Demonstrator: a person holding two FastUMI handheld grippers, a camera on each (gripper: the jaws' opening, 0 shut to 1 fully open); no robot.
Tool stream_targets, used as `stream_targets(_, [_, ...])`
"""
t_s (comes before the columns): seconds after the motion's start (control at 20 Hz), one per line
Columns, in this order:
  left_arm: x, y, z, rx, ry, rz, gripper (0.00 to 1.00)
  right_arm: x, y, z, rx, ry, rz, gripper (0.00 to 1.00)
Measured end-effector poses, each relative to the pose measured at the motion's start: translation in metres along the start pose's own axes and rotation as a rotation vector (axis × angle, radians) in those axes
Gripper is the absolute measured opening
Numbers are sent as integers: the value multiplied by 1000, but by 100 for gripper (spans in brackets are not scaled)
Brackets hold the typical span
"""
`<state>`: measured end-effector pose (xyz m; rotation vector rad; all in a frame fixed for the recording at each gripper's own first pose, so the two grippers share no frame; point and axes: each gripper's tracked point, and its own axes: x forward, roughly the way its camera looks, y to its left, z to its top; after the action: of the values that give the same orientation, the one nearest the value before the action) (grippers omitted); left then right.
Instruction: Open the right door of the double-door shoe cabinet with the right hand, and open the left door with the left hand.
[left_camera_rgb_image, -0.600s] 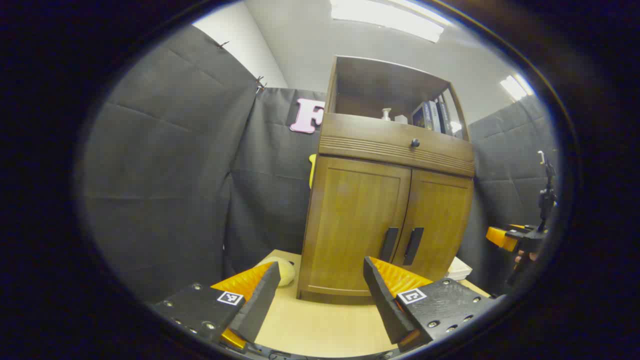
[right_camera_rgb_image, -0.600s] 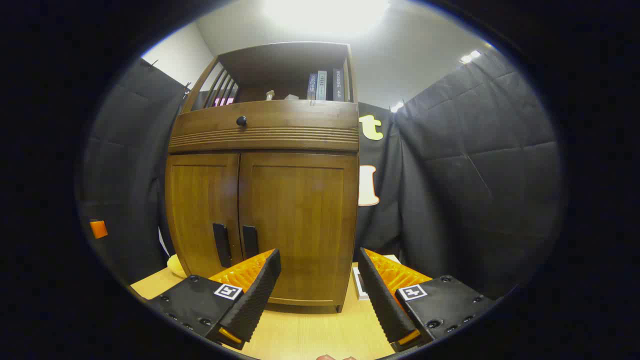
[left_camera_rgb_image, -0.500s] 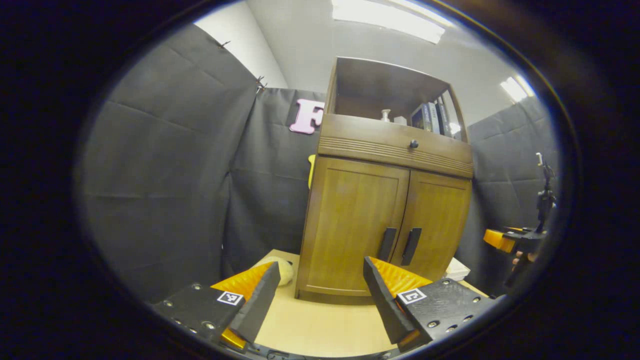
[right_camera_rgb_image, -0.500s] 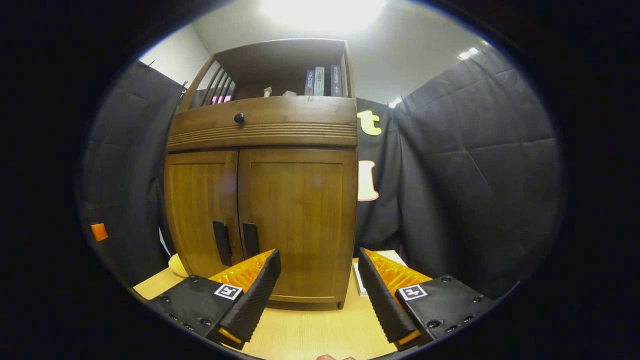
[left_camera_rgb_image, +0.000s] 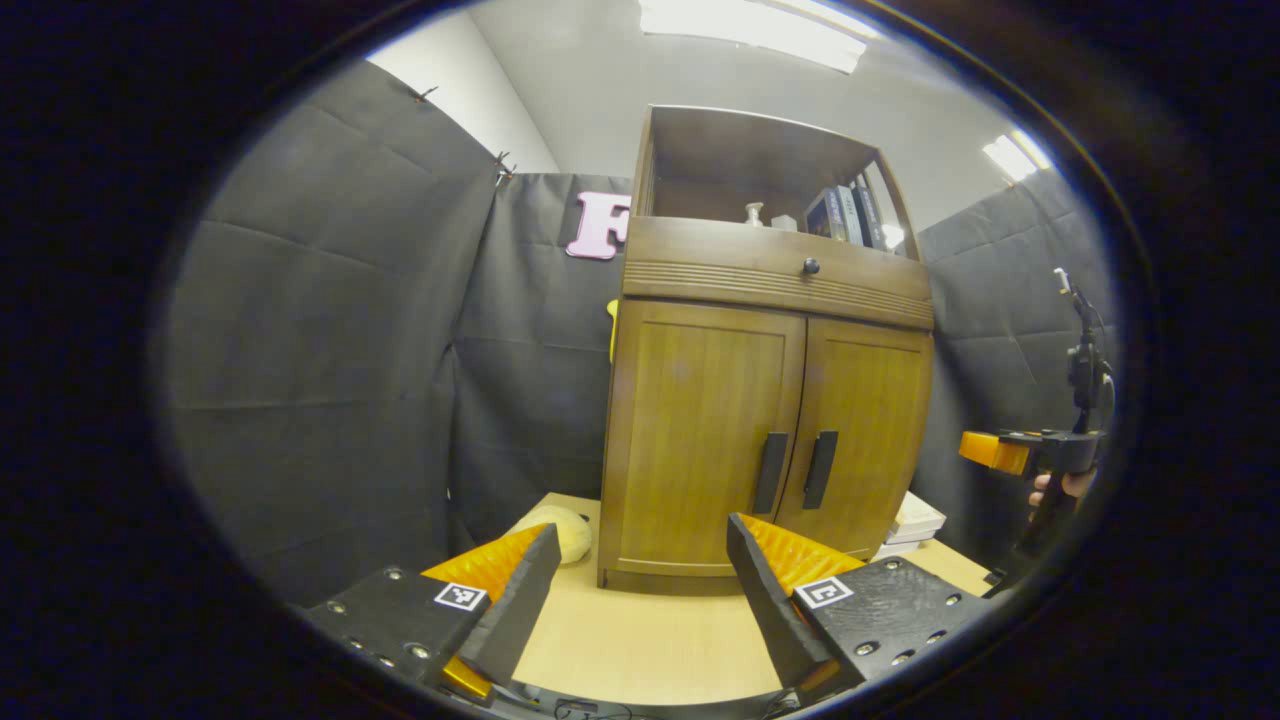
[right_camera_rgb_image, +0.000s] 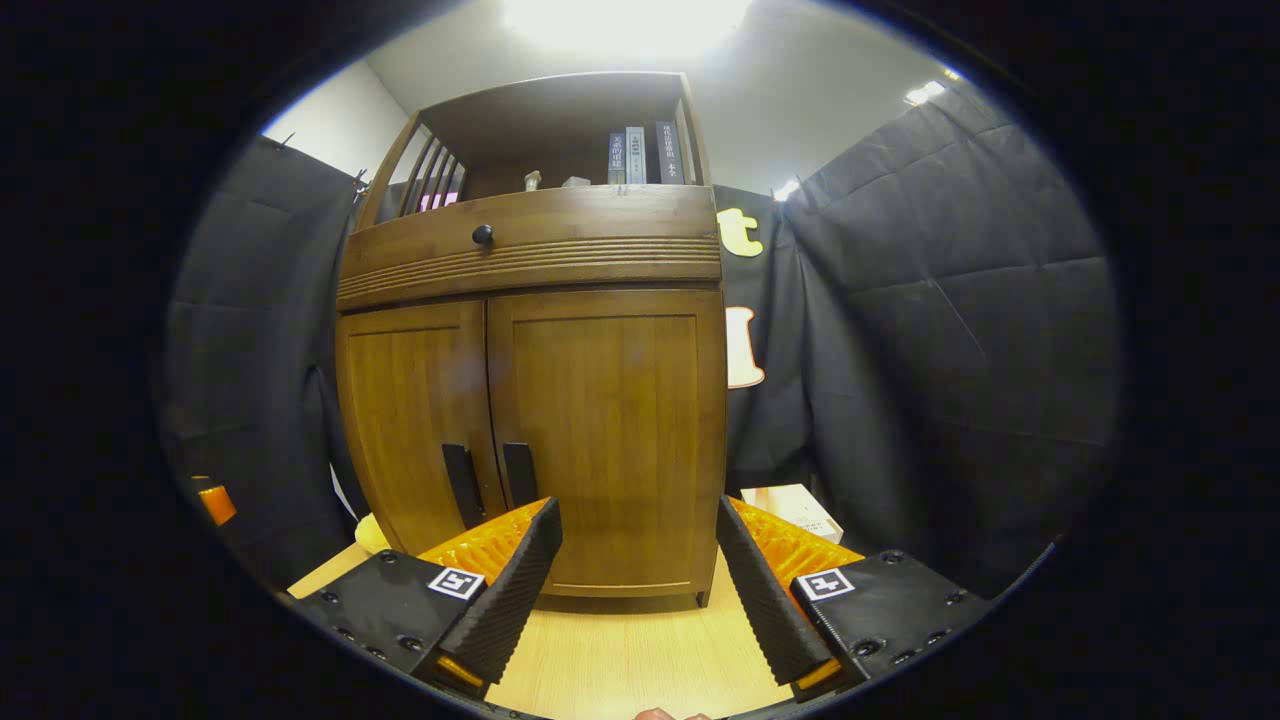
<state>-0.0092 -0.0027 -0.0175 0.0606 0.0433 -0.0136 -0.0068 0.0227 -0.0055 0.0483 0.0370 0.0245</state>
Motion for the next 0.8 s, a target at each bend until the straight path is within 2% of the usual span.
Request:
stream_targets(0.35, [0,5,-9,-11,3,20,96,4,26,-4,32,31,65,97])
stream_targets(0.8, [-9,24,-24,-8,29,67,96,58,61,14,1,36,115,97])
